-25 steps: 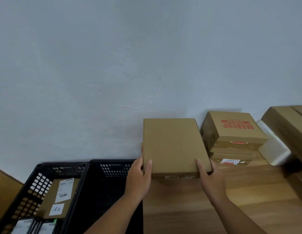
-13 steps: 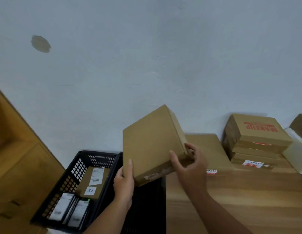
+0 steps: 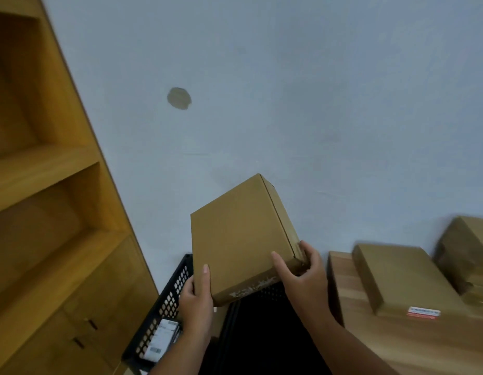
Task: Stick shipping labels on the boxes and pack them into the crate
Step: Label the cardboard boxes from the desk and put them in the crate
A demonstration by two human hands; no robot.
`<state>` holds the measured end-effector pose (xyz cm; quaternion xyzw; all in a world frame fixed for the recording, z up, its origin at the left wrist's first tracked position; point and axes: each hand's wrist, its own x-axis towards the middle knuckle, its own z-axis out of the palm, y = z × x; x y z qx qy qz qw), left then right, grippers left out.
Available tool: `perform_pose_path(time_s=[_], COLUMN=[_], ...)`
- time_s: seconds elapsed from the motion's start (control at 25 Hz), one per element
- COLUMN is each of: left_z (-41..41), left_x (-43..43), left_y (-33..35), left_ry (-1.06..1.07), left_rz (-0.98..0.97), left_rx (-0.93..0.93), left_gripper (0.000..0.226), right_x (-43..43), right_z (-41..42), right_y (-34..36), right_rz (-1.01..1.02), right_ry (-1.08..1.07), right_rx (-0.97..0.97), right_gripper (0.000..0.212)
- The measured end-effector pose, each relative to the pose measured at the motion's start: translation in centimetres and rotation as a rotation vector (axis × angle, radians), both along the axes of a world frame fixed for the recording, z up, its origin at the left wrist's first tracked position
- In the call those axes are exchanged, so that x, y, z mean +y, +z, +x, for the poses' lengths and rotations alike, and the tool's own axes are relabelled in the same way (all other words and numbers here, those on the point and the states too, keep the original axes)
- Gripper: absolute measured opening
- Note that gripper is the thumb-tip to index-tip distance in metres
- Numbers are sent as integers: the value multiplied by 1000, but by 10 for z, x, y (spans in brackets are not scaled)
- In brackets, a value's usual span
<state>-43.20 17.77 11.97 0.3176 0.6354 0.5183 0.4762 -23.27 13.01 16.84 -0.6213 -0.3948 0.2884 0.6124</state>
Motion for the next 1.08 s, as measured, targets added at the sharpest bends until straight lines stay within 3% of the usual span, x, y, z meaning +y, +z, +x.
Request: perform_pose_path(time_s=[0.2, 0.32, 0.44, 0.56, 0.72, 0.84, 0.92, 1.0, 1.08], left_z=[-87, -110, -102, -74, -33, -6, -1, -5, -12], left_x=[43, 58, 67, 67, 66, 66, 68, 73, 77], left_y=[-6, -12, 0, 41, 79, 74, 68, 64, 63], left_ry=[-54, -199, -291, -435, -462, -455, -450, -484, -555], left_rz=[97, 42, 38, 50, 62, 18, 9, 57, 73], left_rx=[103, 272, 248, -151, -190, -190, -179, -101, -88], left_gripper=[47, 53, 60, 63, 90, 93, 81, 76, 81], right_x=[35, 40, 47, 47, 36, 33, 25, 15, 12], right_z=[-84, -104, -104, -100, -84, -85, -80, -57, -21], right_y=[-16, -20, -17, -21, -28, -25, -24, -20, -11], right_rz=[-9, 31, 207, 375, 400, 363, 348, 343, 179], right_ry=[-77, -160, -150, -96, -60, -52, 97, 168, -61], right_rx=[27, -104, -646, -1219, -1586, -1602, -1531, -1274, -854], right_gripper=[73, 78, 90, 80, 59, 56, 69, 79, 78])
